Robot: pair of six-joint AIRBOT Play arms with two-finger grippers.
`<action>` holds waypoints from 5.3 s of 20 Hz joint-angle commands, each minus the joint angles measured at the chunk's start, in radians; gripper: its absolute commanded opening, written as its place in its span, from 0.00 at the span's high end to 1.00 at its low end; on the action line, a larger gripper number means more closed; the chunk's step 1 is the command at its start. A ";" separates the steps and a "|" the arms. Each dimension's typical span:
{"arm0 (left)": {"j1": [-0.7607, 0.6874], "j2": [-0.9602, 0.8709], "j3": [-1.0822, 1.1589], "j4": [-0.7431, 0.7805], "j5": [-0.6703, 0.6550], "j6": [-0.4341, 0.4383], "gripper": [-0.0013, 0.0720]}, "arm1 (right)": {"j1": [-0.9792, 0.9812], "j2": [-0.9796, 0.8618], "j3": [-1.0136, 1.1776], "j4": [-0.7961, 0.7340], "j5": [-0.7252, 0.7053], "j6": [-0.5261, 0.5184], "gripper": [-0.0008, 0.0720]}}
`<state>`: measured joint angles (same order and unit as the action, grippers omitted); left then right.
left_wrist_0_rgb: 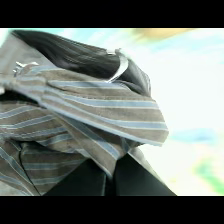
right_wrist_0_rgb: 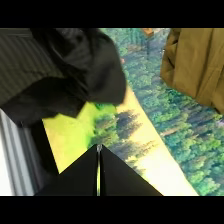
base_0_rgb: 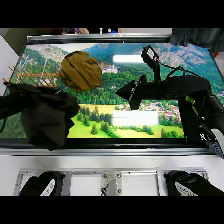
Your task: Fold the clothes and pants, and hang the long-sleeved shirts on hangers.
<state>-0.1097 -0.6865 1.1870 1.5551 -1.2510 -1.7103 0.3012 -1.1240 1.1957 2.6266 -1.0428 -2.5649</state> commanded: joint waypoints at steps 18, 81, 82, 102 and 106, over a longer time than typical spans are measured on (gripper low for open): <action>-0.307 -0.574 0.288 0.037 -0.039 -0.074 0.96 | -0.626 0.151 0.012 -0.106 -0.290 0.262 0.95; -0.147 -0.639 0.282 -0.215 -0.138 0.057 0.96 | -0.178 -0.078 0.059 -0.896 -0.230 0.917 0.96; -0.183 -0.614 0.184 -0.216 -0.108 0.057 0.96 | -0.166 -0.042 -0.035 -0.896 -0.210 0.917 0.96; -0.378 -0.572 0.069 -0.136 0.011 -0.006 0.01 | -0.154 0.166 -0.203 -0.850 -0.210 0.944 0.11; -0.410 -0.665 0.041 -0.022 -0.011 -0.061 0.01 | -0.153 0.165 -0.204 -0.850 -0.217 0.946 0.11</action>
<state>-0.4999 -1.3003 1.2392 1.4559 -1.2541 -1.7359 0.1467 -0.9623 0.9924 1.7756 -1.2545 -1.6260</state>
